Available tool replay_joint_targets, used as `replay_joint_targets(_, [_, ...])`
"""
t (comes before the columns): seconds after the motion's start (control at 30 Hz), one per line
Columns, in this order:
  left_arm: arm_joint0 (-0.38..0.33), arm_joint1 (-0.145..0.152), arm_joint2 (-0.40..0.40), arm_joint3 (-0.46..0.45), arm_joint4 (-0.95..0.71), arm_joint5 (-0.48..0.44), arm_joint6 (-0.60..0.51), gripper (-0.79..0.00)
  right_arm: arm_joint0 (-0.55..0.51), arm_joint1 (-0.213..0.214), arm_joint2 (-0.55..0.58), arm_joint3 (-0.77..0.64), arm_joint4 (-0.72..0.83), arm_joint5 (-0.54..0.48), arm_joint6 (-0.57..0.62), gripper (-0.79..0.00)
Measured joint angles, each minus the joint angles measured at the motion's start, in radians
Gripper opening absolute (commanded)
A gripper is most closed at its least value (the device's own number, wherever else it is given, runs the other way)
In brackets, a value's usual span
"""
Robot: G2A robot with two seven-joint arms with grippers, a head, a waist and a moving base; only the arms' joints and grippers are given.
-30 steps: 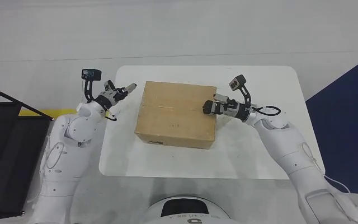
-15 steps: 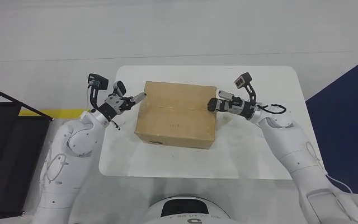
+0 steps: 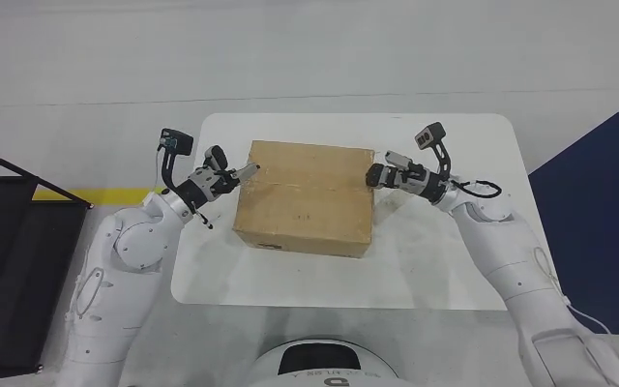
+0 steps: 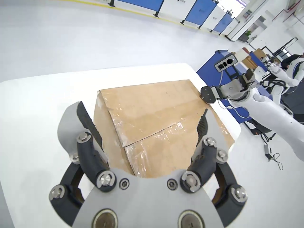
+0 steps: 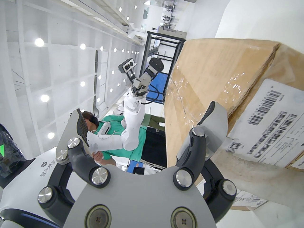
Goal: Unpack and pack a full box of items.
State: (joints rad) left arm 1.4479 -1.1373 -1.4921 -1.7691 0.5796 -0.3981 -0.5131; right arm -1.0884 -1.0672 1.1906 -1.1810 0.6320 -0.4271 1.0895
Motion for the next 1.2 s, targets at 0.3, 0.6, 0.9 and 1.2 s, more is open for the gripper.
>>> replay_joint_targets(0.3, [0.012,0.001,-0.002,0.012,-0.177,-0.015,-0.066,0.000,-0.007,0.000,0.008,-0.036,-0.052,0.013,-0.043,0.000])
replay_joint_targets(0.6, [-0.176,0.039,-0.075,0.226,-1.002,0.347,-0.844,0.000,-0.018,0.001,0.014,-0.062,-0.084,0.028,-0.051,0.000])
replay_joint_targets(0.9, [-0.355,0.041,0.021,0.461,-1.046,0.373,-0.981,0.000,-0.039,0.003,0.027,-0.080,-0.096,0.026,-0.051,0.000])
replay_joint_targets(1.2, [-0.450,0.026,0.131,0.619,-1.037,0.271,-0.977,0.000,-0.054,0.004,0.035,-0.074,-0.094,0.013,-0.040,0.000])
